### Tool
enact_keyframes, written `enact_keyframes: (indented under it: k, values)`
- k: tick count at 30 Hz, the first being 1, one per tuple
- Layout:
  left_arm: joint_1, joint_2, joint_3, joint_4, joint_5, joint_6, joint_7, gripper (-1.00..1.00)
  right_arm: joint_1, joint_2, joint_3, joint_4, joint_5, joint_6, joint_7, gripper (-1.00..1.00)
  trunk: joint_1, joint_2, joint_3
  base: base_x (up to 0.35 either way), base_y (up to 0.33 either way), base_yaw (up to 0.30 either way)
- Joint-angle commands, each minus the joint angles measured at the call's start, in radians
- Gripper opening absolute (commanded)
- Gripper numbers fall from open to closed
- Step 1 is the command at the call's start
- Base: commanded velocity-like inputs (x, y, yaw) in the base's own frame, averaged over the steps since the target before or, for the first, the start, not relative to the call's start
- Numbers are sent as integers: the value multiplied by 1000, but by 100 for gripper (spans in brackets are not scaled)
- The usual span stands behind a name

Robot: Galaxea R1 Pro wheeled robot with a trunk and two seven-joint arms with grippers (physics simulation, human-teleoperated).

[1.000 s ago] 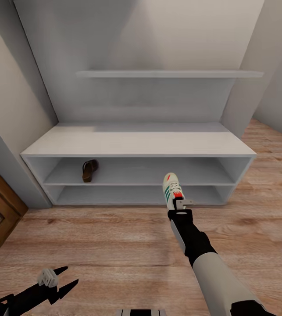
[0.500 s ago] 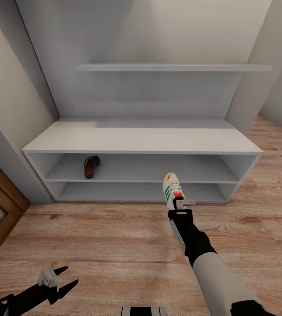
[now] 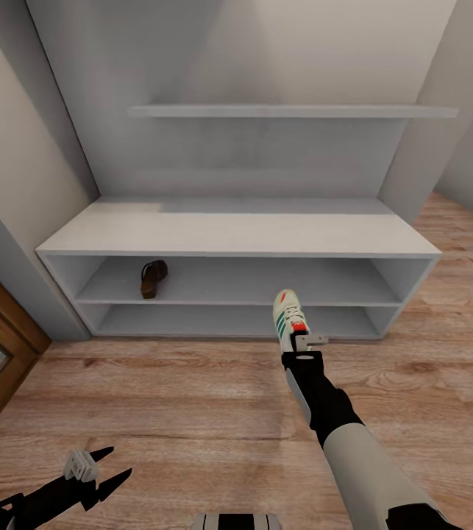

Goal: Pick up the two gym shoes and the two sandals from the corridor floor and place them onto the hallstand (shoe rack) in the corridor, making sure they are on the rack and not on the floor. Arrange them so the two gym shoes are next to each other and the two sandals are next to each other.

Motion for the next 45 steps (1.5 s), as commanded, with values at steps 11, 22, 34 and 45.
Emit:
enact_keyframes:
  k: [11, 22, 34, 45]
  values:
    - [-1, -1, 5, 1, -4, -9, -2, 100, 0, 0, 2, -1, 7, 9, -2, -100, 0, 0, -3, 52, 8, -36]
    - [-1, -1, 5, 1, -4, -9, -1, 100, 0, 0, 2, -1, 7, 7, -2, -100, 0, 0, -3, 174, 43, -2]
    - [-1, -1, 5, 2, -4, -9, -1, 100, 0, 0, 2, -1, 7, 7, -2, -100, 0, 0, -3, 158, 2, 0]
    - [-1, -1, 4, 2, -4, -9, -1, 100, 0, 0, 2, -1, 7, 7, -2, -100, 0, 0, -3, 308, -59, 0]
